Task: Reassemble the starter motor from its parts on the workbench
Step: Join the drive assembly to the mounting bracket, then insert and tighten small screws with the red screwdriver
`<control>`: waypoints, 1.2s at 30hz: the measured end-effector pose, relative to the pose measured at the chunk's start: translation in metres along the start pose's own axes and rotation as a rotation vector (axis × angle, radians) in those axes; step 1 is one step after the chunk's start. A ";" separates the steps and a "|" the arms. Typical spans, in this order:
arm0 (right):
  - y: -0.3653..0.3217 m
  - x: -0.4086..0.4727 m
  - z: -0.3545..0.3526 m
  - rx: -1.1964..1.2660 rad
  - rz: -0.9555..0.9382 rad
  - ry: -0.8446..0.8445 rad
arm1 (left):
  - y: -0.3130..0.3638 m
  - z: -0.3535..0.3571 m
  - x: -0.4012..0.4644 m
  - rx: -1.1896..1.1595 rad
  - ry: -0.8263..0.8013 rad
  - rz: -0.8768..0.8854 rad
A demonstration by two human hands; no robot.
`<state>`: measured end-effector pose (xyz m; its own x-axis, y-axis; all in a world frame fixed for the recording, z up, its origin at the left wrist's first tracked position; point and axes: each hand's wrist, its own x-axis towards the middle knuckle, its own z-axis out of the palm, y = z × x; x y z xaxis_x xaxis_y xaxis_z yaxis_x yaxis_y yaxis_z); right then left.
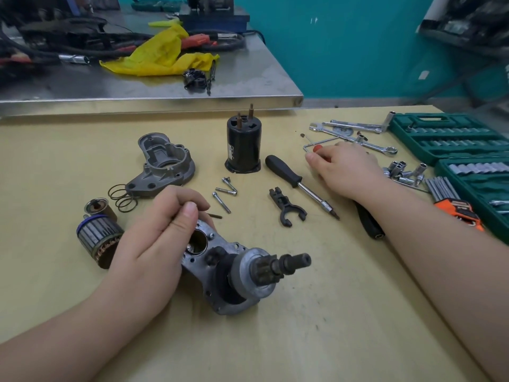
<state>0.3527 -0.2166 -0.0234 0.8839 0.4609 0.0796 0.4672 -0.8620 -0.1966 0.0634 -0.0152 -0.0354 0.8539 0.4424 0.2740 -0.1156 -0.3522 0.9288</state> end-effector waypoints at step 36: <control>-0.097 -0.121 -0.035 1.087 -0.814 0.498 | -0.006 -0.001 0.010 -0.370 -0.121 -0.133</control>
<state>0.2014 -0.1957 0.0204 0.4078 0.4210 0.8102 0.7878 0.2864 -0.5454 0.0724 -0.0082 -0.0377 0.9248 0.3559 0.1344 -0.1555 0.0314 0.9873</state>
